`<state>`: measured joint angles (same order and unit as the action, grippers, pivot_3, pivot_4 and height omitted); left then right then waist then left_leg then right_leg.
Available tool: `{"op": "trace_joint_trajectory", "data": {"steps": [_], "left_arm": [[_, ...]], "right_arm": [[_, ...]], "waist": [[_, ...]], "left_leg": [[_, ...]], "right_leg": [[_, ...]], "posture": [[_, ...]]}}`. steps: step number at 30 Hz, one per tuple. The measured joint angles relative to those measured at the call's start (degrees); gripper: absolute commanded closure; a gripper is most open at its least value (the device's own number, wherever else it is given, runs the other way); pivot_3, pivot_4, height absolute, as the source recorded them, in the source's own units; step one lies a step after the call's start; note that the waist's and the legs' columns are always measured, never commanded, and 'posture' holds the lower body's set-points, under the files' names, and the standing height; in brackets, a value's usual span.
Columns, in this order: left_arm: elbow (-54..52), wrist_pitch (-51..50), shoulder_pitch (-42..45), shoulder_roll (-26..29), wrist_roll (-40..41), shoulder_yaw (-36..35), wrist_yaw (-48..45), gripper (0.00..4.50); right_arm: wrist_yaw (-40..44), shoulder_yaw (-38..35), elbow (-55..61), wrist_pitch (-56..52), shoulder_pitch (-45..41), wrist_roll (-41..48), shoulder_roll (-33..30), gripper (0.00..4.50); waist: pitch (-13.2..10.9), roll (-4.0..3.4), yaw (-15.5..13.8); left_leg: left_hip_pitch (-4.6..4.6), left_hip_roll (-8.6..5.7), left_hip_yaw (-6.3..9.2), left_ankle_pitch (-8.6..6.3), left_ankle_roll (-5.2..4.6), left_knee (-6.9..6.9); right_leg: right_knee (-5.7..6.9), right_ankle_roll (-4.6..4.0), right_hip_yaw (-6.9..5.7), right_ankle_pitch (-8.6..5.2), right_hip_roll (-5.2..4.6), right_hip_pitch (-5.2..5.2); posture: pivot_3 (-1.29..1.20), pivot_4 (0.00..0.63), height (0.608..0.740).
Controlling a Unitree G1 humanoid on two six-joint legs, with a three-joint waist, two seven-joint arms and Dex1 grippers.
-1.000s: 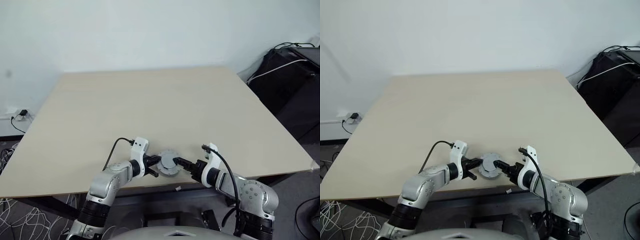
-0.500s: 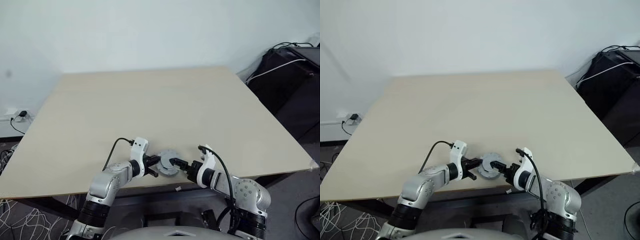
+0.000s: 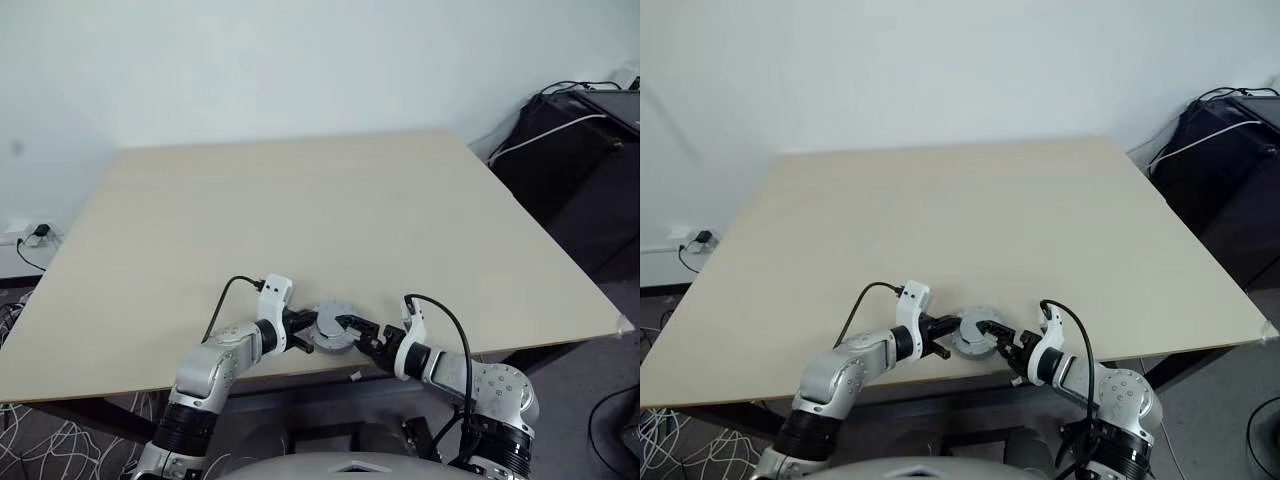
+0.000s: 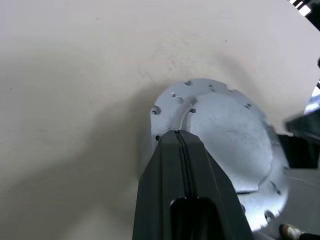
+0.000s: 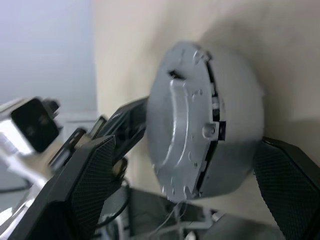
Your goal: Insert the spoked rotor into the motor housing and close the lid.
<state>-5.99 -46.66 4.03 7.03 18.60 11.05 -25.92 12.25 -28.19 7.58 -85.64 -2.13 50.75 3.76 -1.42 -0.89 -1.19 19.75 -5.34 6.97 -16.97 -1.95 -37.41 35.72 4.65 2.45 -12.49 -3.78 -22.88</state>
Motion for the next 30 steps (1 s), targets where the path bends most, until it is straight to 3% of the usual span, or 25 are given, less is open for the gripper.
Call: {"op": "trace_joint_trajectory", "data": {"steps": [16, 19, 25, 30], "left_arm": [[0.0, 0.0, -0.2, -0.1, -0.1, -0.3, 0.1, 4.5], [-0.1, 0.0, -0.3, -0.2, 0.0, -0.3, 0.0, 4.5], [-0.3, 0.1, -0.6, 0.1, -0.2, -0.8, 0.3, 4.5], [-0.3, 0.1, -0.7, 0.1, -0.2, -1.0, 0.3, 4.5]], "right_arm": [[-3.5, 4.0, -1.9, 4.2, -1.2, -1.1, -0.2, 0.03], [-4.5, 3.6, -2.0, 5.4, -1.2, -0.3, -0.2, 0.59], [-6.5, 1.8, -0.1, 4.6, -0.9, 3.3, 0.0, 2.36], [-8.4, 1.4, 0.8, 3.2, -0.7, 5.5, 0.0, 2.41]], "waist": [[0.0, 0.02, 0.5], [0.0, 0.0, 0.5], [0.0, -0.07, 0.2], [0.0, -0.09, 0.1]], "left_leg": [[-0.13, 0.0, -0.03, 0.01, 0.02, 0.05], [-0.09, -0.01, -0.02, 0.01, 0.02, 0.06], [0.08, -0.08, 0.01, 0.0, -0.02, 0.15], [0.09, -0.09, 0.02, -0.01, -0.03, 0.15]], "right_leg": [[0.01, 0.05, 0.01, 0.01, -0.02, 0.09], [0.0, 0.05, 0.01, 0.0, -0.03, 0.06], [-0.01, 0.05, 0.04, -0.05, -0.08, -0.14], [-0.02, 0.04, 0.03, -0.06, -0.1, -0.14]], "posture": [[0.0, 0.0, 0.74], [0.0, 0.0, 0.74], [0.0, 0.0, 0.74], [0.0, 0.0, 0.74]]}}
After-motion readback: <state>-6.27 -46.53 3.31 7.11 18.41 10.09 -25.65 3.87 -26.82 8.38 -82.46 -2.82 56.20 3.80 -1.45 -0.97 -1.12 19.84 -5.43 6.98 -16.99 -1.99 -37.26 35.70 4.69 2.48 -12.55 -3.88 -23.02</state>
